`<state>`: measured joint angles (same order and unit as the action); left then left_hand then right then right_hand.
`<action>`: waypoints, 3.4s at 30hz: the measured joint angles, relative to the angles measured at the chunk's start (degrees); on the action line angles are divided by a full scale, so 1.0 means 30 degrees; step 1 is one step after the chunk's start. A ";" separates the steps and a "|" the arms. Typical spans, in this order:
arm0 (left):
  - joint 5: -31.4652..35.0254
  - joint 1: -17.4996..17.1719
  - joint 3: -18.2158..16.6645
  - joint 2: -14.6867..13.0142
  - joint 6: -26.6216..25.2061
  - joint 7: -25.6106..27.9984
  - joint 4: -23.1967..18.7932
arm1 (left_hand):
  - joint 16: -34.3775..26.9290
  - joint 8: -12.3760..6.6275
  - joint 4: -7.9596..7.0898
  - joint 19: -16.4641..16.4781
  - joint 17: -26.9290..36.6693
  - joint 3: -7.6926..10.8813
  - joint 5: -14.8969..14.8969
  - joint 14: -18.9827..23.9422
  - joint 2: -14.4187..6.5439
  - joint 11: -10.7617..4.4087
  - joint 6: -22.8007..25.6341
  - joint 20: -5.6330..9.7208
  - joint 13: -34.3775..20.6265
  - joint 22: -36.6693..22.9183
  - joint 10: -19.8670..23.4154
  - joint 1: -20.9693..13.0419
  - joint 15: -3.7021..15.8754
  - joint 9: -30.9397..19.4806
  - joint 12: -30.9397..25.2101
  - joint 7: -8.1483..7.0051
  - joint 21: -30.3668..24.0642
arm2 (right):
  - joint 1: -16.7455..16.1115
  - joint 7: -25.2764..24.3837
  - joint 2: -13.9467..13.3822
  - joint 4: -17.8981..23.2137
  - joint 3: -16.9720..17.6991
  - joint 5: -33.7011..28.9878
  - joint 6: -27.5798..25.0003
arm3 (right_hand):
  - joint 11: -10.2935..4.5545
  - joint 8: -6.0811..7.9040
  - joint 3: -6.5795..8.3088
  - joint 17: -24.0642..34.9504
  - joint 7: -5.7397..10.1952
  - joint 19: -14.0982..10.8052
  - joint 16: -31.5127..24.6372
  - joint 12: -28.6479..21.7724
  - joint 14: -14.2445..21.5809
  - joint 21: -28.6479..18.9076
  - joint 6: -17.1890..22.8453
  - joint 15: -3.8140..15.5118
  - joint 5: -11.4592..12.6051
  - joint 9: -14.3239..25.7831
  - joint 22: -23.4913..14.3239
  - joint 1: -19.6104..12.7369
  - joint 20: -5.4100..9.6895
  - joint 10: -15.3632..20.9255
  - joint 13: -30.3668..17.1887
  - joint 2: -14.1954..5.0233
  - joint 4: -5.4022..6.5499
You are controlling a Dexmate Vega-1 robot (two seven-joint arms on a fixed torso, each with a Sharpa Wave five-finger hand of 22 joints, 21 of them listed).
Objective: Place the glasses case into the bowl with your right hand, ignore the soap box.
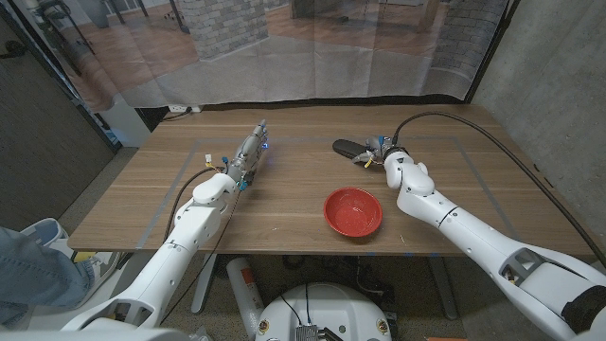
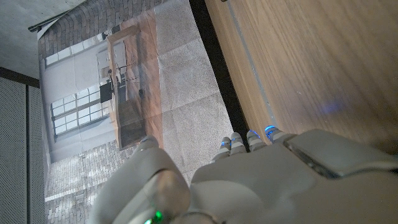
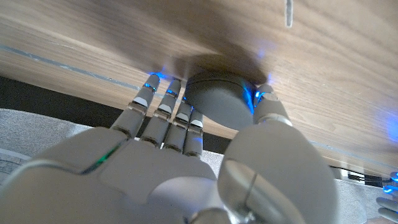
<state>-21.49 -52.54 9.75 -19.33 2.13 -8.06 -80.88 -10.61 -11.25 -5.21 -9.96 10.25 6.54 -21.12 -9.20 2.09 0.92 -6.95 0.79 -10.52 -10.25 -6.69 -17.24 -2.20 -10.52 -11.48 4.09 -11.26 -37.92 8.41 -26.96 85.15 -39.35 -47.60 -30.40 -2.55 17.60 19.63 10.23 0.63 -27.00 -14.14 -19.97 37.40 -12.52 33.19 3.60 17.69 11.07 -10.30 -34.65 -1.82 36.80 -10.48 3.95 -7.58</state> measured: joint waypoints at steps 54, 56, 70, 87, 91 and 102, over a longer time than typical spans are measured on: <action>0.0131 0.0201 0.0138 -0.0127 0.0004 -0.0277 -0.0435 | 0.0000 0.0000 -0.0004 0.0099 0.0000 -0.0158 0.0000 0.0000 -0.0149 0.0000 -0.0001 -0.0097 0.0000 0.0001 0.0000 -0.0149 0.0000 0.0000 0.0000 0.0000 0.0000 | -0.2267 -0.0539 -0.1214 0.3939 0.1569 -0.0458 -0.0568 | -0.1189 -0.0251 0.0154 0.0057 -0.0110 -0.0403 0.0289 0.0004 0.0711 0.0001 0.0780 0.0033 -0.0260 -0.0006 -0.0080 -0.0140 0.0199 0.1940 0.0028 0.0137 -0.0154; 0.0131 0.0243 0.0145 -0.0130 0.0016 -0.0306 -0.0404 | 0.0000 0.0000 -0.0004 0.0099 0.0000 -0.0157 0.0000 0.0000 -0.0149 0.0000 -0.0001 -0.0098 0.0001 0.0000 0.0000 -0.0149 0.0000 0.0001 0.0000 0.0000 0.0000 | -0.2461 -0.0554 -0.1310 0.4203 0.1714 -0.0498 -0.0572 | -0.1188 -0.0252 0.0154 0.0057 -0.0109 -0.0403 0.0413 0.0004 0.0711 0.0001 0.0781 0.0033 -0.0297 -0.0006 -0.0079 -0.0140 0.0199 0.1941 0.0027 0.0137 -0.0154; 0.0176 0.0445 0.0255 -0.0113 0.0090 -0.0444 -0.0177 | 0.0000 0.0000 -0.0004 0.0099 -0.0001 -0.0157 0.0000 0.0000 -0.0149 0.0000 0.0000 -0.0097 0.0000 0.0001 0.0000 -0.0149 0.0000 0.0000 0.0000 0.0000 0.0000 | -0.3542 -0.0843 -0.1676 0.5565 0.2510 -0.0706 -0.0348 | -0.1161 -0.0305 0.0154 0.0099 -0.0104 -0.0400 0.0436 0.0114 0.0709 0.0000 0.0783 0.0032 -0.0322 -0.0007 -0.0078 -0.0286 0.0198 0.1970 0.0026 0.0282 -0.0154; 0.0273 0.0520 0.0339 -0.0099 0.0133 -0.0477 -0.0170 | 0.0000 0.0000 -0.0001 0.0099 -0.0001 -0.0320 0.0000 0.0000 -0.0149 0.0000 -0.0001 -0.0097 0.0001 0.0000 0.0000 -0.0149 0.0000 0.0000 0.0000 0.0000 0.0000 | -0.5101 -0.1952 -0.2342 0.6740 0.4026 -0.0143 0.1101 | -0.1226 -0.0520 0.0218 0.0095 -0.0033 -0.0678 0.0723 0.0232 0.0708 0.0001 0.0852 0.0032 -0.0390 -0.0008 -0.0077 -0.0281 0.0200 0.2042 0.0024 0.0278 -0.0218; 0.0289 0.0525 0.0376 -0.0091 0.0125 -0.0477 -0.0214 | 0.0000 0.0000 -0.0001 0.0099 -0.0001 -0.0320 0.0000 0.0000 -0.0149 0.0000 0.0000 -0.0097 0.0001 0.0000 0.0000 -0.0149 0.0000 0.0000 0.0000 0.0000 0.0000 | -0.5414 -0.2430 -0.2517 0.6875 0.4358 0.0131 0.1887 | -0.1225 -0.0532 0.0218 0.0107 -0.0033 -0.0678 0.0732 0.0305 0.0708 0.0001 0.0852 0.0031 -0.0391 -0.0008 -0.0076 -0.0281 0.0200 0.2042 0.0022 0.0278 -0.0218; 0.0364 0.0493 0.0412 -0.0091 -0.0086 -0.0381 -0.0456 | 0.0000 0.0000 -0.0001 0.0099 -0.0001 -0.0319 0.0000 0.0000 -0.0225 0.0000 -0.0001 -0.0097 0.0001 0.0000 0.0000 -0.0225 0.0000 0.0001 0.0000 0.0000 0.0000 | -0.6161 -0.3394 -0.2942 0.7034 0.5183 0.0656 0.3630 | -0.1232 -0.0553 0.0293 0.0105 -0.0032 -0.0745 0.0732 0.0305 0.0708 0.0001 0.0852 0.0031 -0.0508 -0.0007 -0.0076 -0.0284 0.0269 0.2036 0.0022 0.0280 -0.0293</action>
<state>-20.40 -51.06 10.99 -19.60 1.88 -9.20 -82.25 -10.61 -11.25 -5.21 -9.66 10.25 5.59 -21.12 -9.20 1.42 0.93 -6.95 0.50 -10.52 -10.25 -6.69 -17.91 -2.20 -10.52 -11.48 4.09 -11.25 -56.40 -1.78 -35.78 106.25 -23.80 -45.63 -19.51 -6.25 15.95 20.51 10.54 0.53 -29.23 -11.94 -19.05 39.52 -12.52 35.74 3.69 16.17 11.05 -10.53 -35.50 -1.02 42.91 -10.41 4.79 -8.46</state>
